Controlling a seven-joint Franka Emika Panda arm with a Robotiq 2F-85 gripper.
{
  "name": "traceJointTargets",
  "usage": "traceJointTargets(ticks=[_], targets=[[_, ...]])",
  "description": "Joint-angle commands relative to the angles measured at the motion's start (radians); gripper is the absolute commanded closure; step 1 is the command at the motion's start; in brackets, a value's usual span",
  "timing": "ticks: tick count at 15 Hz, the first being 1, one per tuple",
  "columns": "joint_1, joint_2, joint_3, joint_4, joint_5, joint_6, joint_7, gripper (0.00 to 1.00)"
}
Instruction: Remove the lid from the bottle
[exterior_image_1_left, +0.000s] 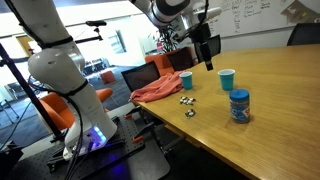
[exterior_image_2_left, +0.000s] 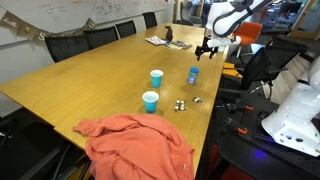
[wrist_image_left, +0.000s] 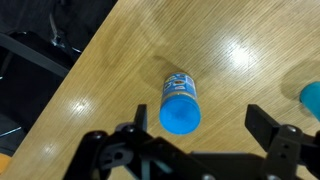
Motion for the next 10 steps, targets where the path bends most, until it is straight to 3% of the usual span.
traceJointTargets(ticks=[1,4,7,10], targets=[[-0.008,0.092,-0.041,0.01,0.102,0.163,-0.008,0.0],[-0.02,0.177,-0.046,0.016,0.291,0.306,-0.087,0.0],[-0.041,0.237,-0.02,0.049,0.462,0.309,-0.172,0.0],[-0.051,0.278,-0.008,0.094,0.55,0.291,-0.212,0.0]])
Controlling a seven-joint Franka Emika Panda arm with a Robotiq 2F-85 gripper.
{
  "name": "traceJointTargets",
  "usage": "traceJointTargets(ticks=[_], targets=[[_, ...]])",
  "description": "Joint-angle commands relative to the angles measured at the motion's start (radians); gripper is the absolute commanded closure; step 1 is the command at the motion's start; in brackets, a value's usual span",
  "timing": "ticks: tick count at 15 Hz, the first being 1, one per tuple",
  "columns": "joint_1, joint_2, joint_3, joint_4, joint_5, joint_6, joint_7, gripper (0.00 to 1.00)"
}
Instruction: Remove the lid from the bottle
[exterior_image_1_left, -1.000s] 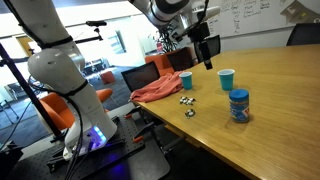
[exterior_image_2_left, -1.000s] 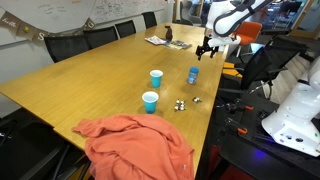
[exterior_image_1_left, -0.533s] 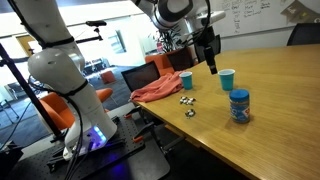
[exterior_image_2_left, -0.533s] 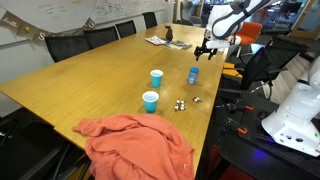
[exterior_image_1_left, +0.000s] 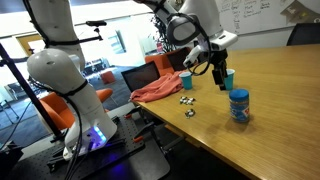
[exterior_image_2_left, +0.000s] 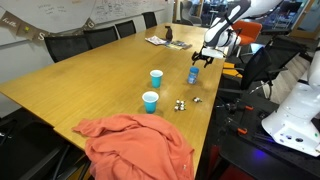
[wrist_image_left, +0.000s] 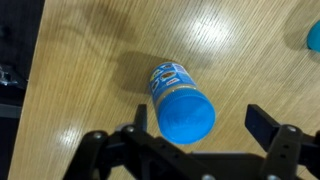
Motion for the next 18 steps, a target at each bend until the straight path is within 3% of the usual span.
traceJointTargets(ticks=[1,18], targets=[[-0.021,0.045,0.024,0.065,0.088,-0.015,-0.037,0.0],[0.017,0.179,-0.078,0.225,-0.022,-0.184,0.05,0.0]])
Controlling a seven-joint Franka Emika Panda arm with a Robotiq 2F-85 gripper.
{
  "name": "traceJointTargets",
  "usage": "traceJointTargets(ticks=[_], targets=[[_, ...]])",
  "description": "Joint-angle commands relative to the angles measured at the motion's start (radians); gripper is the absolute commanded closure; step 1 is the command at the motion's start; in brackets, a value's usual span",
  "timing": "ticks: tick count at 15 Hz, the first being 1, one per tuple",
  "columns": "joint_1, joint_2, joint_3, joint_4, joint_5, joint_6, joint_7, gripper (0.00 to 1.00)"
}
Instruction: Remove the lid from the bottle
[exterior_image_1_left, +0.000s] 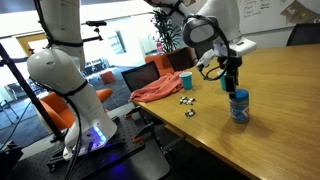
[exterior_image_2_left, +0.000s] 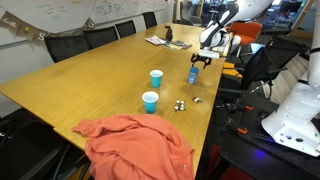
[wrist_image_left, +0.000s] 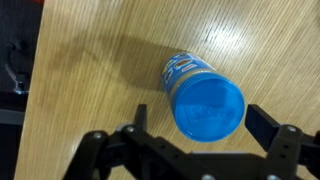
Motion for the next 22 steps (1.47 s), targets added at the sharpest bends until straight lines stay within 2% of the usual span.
traceJointTargets(ticks=[1,16,17,20,22], targets=[[0.019,0.032,-0.026,0.049,-0.038,-0.051,0.045,0.0],[0.035,0.108,-0.013,0.117,-0.033,-0.048,0.041,0.0],[0.036,0.111,-0.013,0.12,-0.034,-0.049,0.04,0.2],[0.042,0.117,-0.015,0.125,-0.037,-0.044,0.041,0.41],[0.048,0.11,-0.022,0.121,-0.043,-0.039,0.045,0.45]])
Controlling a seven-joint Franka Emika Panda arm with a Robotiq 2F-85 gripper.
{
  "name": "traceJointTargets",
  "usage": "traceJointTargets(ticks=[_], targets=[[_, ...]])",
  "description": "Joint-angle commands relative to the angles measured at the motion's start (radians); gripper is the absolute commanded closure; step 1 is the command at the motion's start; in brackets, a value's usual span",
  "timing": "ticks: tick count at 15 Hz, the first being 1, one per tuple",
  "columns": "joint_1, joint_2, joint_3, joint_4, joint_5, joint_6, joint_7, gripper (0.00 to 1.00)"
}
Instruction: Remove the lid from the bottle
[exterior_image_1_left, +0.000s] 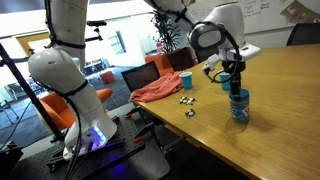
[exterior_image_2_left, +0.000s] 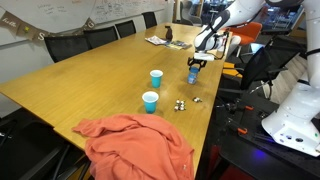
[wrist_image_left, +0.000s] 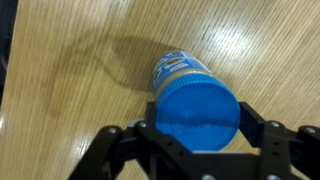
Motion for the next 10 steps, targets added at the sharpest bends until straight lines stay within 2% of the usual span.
traceJointTargets(ticks=[1,6,10], targets=[[0.019,-0.007,-0.019,0.013,-0.03,-0.025,0.036,0.45],[0.037,-0.082,-0.028,-0.024,-0.055,-0.046,0.036,0.45],[0.022,-0.109,-0.011,-0.002,-0.032,-0.036,0.028,0.45]])
